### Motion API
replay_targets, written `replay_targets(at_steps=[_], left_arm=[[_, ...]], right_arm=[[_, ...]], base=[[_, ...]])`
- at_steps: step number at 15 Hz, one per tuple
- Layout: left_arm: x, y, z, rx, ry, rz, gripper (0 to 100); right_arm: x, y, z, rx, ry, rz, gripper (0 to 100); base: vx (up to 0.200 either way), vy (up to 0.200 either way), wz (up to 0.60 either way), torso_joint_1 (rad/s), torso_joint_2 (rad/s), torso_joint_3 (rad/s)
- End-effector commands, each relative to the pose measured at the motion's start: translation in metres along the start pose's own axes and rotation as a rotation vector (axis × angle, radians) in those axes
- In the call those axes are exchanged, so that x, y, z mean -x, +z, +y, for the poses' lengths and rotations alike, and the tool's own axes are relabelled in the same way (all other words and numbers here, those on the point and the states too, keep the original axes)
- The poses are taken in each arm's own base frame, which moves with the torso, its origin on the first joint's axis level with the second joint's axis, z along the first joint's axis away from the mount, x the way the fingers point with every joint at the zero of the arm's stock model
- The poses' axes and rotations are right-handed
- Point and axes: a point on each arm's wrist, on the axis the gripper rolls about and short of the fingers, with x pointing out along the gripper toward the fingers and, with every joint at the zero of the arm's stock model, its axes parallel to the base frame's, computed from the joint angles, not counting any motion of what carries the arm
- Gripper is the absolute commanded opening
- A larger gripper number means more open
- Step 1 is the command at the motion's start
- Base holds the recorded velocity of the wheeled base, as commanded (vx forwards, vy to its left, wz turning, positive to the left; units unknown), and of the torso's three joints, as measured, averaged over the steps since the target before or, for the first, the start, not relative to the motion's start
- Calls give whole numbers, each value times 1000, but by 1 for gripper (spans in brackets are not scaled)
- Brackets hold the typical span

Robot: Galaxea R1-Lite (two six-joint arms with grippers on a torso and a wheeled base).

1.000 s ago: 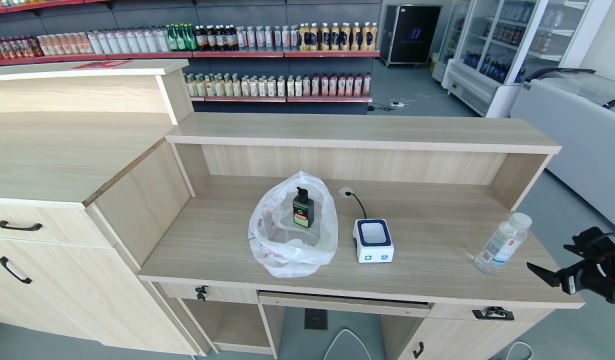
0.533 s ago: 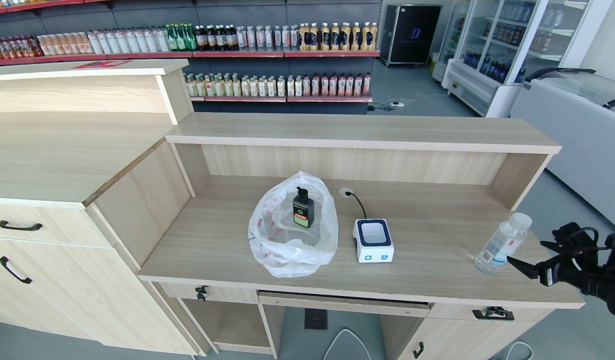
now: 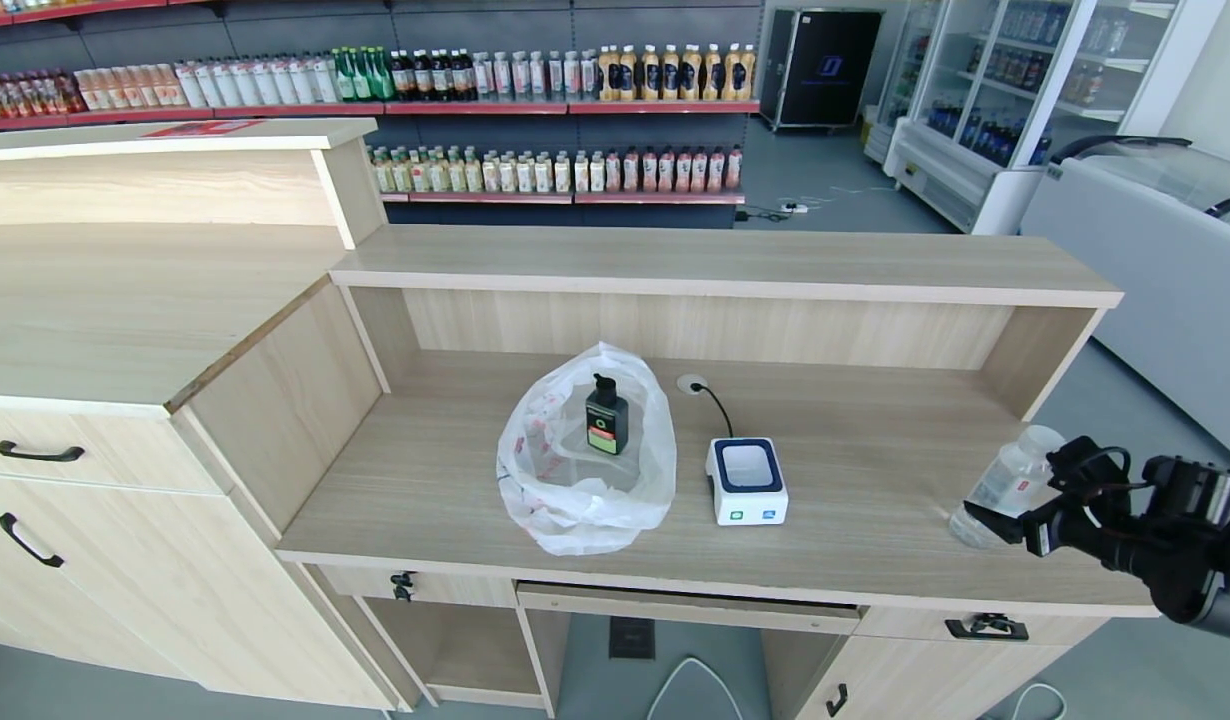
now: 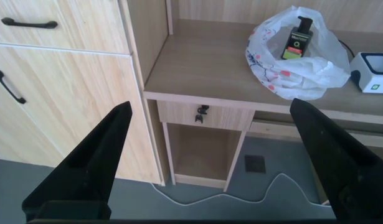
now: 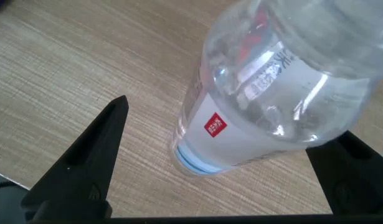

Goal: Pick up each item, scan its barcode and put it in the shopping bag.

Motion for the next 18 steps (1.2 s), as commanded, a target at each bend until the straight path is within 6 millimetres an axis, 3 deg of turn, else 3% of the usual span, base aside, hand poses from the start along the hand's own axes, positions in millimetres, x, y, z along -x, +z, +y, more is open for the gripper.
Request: replay_targets(at_steps=[1,12,13,18], left_arm=[[0,0,0,0,1,0,100],[0,0,0,0,1,0,100],[0,0,0,0,1,0,100],[0,0,0,0,1,0,100]], right_arm=[[-10,-7,6,-3,22,2,100],[-31,-6,14,-31,40,-50,100],[-31,-6,14,-34,39,-51,0],[-32,-7,14,-40,40,-53,0]], base=[[0,0,0,0,0,0],[0,0,0,0,0,0],[0,0,0,0,0,0],[0,0,0,0,0,0]])
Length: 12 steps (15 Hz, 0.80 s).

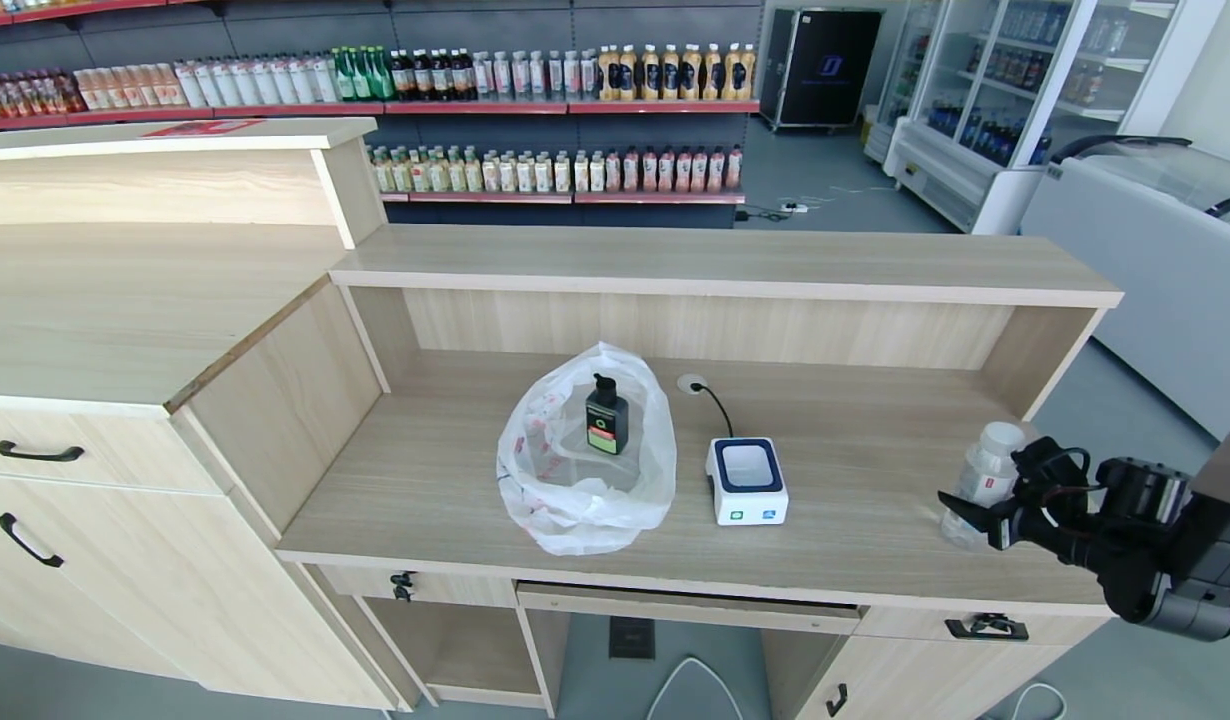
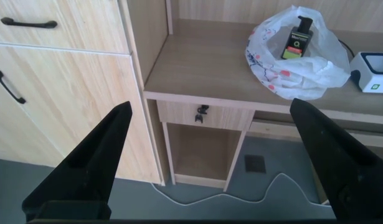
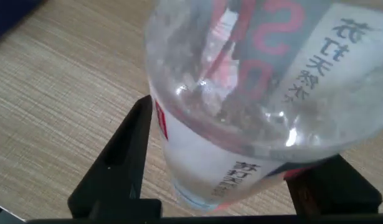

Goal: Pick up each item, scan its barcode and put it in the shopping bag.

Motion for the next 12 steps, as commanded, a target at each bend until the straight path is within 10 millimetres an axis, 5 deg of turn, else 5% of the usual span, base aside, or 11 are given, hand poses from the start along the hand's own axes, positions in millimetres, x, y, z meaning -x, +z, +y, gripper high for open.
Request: replay_targets(at_steps=[1,8,12], left_arm=[[0,0,0,0,1,0,100],[0,0,0,0,1,0,100],[0,0,0,0,1,0,100]], right_arm=[[0,0,0,-1,-1,-1,0],[7,22,-6,-64,36,-79,0],[70,157,-10,-142,282,-317,0]], base=[[0,0,0,0,0,0],[0,0,0,0,0,0],[0,0,0,0,0,0]])
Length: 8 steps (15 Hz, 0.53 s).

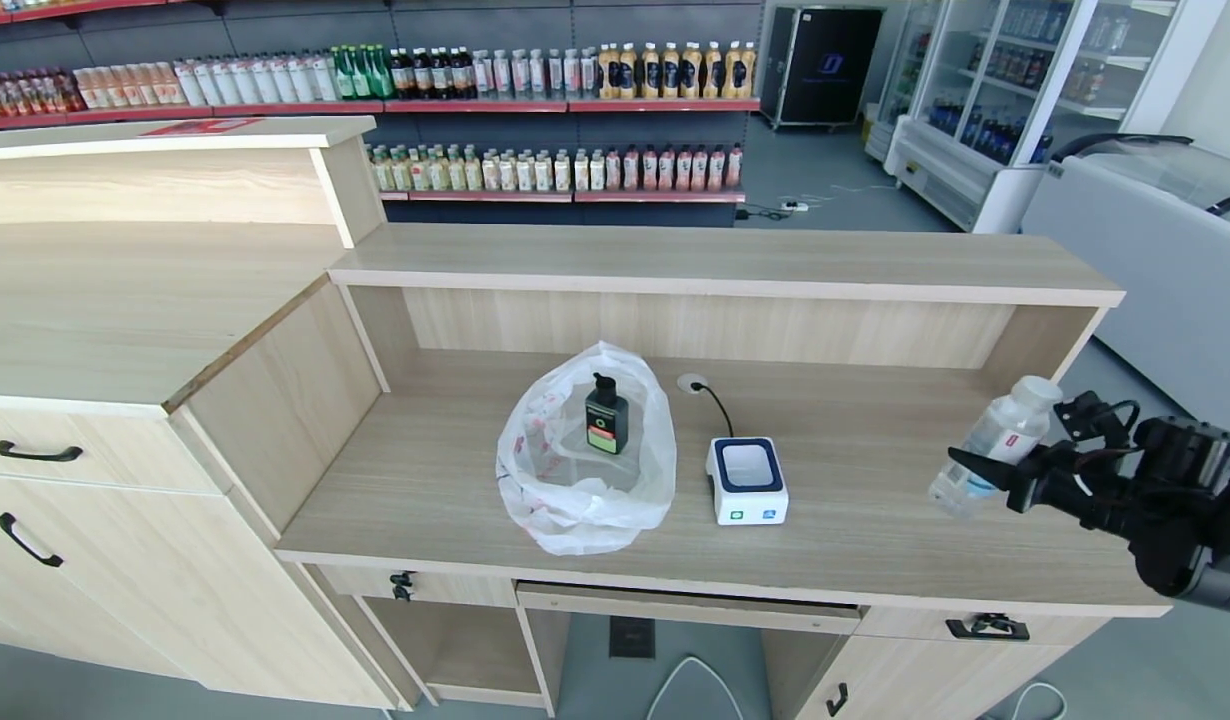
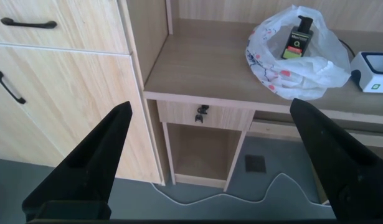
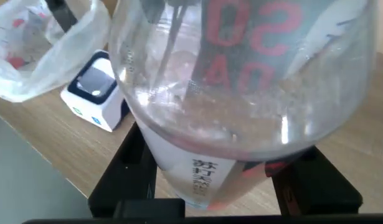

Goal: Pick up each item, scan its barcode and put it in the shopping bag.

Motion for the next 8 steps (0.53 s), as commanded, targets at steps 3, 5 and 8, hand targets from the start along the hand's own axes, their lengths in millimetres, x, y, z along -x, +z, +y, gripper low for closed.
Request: replay_targets(at_steps=[3,5,8], left_arm=[[0,0,0,0,1,0,100],[0,0,0,0,1,0,100],[0,0,0,0,1,0,100]], right_arm=[[68,190,59,-38,342,-216,0],[85,222,77,-72,441,-218,0],[101,263,118,-137,590,-209,0]], base=[[0,0,0,0,0,0],[0,0,0,0,0,0],[0,0,0,0,0,0]])
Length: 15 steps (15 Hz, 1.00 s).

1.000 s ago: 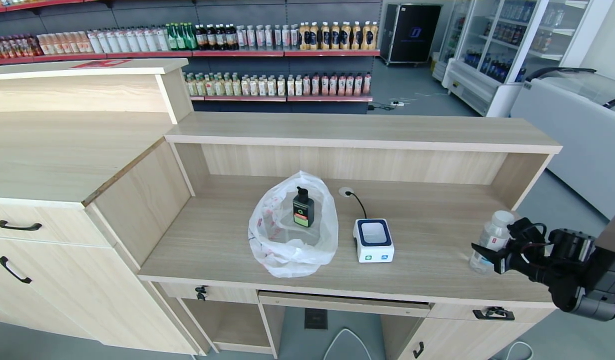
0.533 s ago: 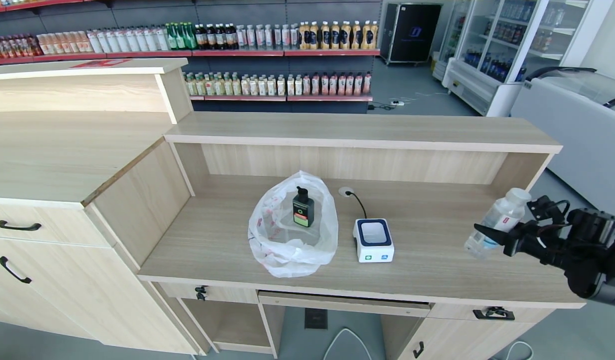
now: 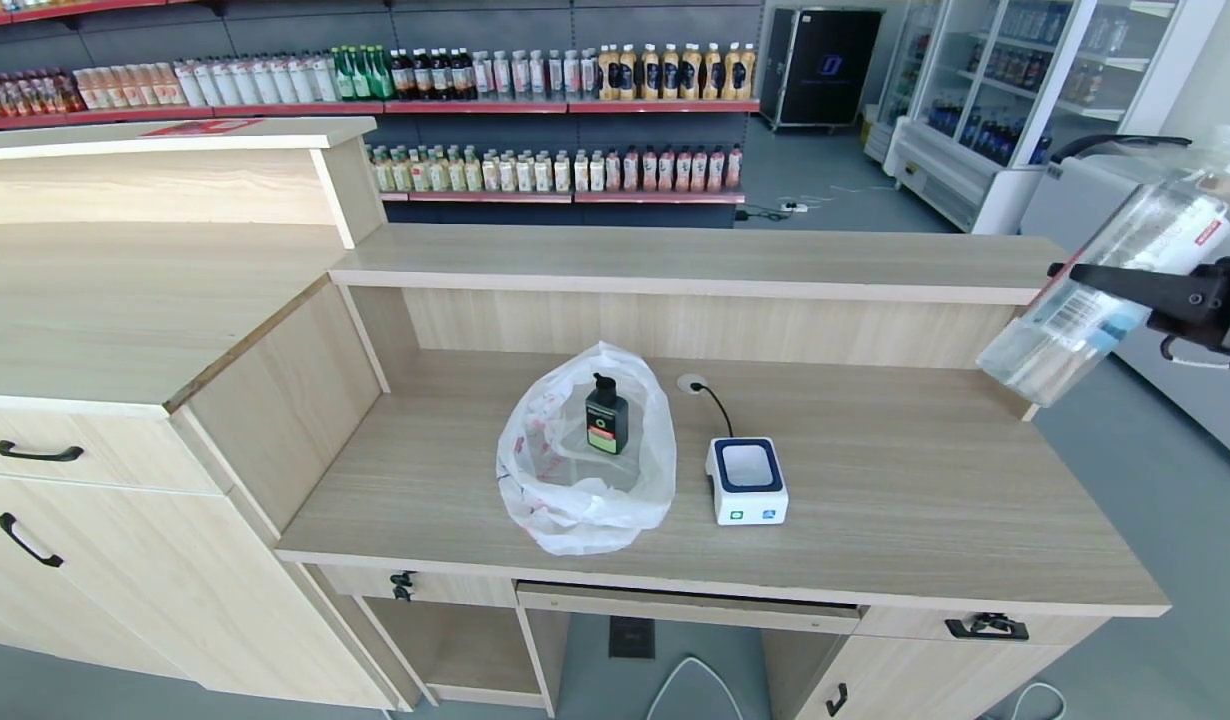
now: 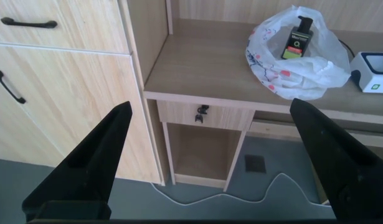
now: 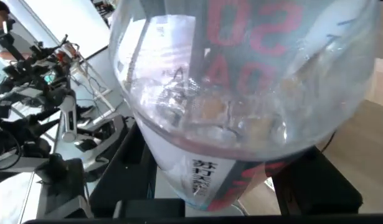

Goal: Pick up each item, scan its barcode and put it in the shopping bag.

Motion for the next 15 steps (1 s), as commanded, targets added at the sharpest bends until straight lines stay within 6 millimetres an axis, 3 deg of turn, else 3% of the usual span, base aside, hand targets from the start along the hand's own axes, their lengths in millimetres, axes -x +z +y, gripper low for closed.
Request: replay_targets(at_steps=[1,3,4,7,11,15], left_arm=[[0,0,0,1,1,0,100],[0,0,0,1,1,0,100],[0,0,0,1,-1,0,100],[0,0,0,1,1,0,100],[0,0,0,1,1,0,100],[0,0,0,1,1,0,100]], right_arm=[[-13,35,62,84,114,-11,0],[-21,35,68,84,157,-8,0],[-36,34,80,108,235,-8,0],[-49,31,100,115,321,-4,0],[-52,37,142,81,439,2,0],[-43,41,187,56,556,7,0]], base=[[0,0,0,0,0,0],[0,0,0,0,0,0],[0,0,0,0,0,0],[0,0,0,0,0,0],[0,0,0,0,0,0],[0,0,0,0,0,0]])
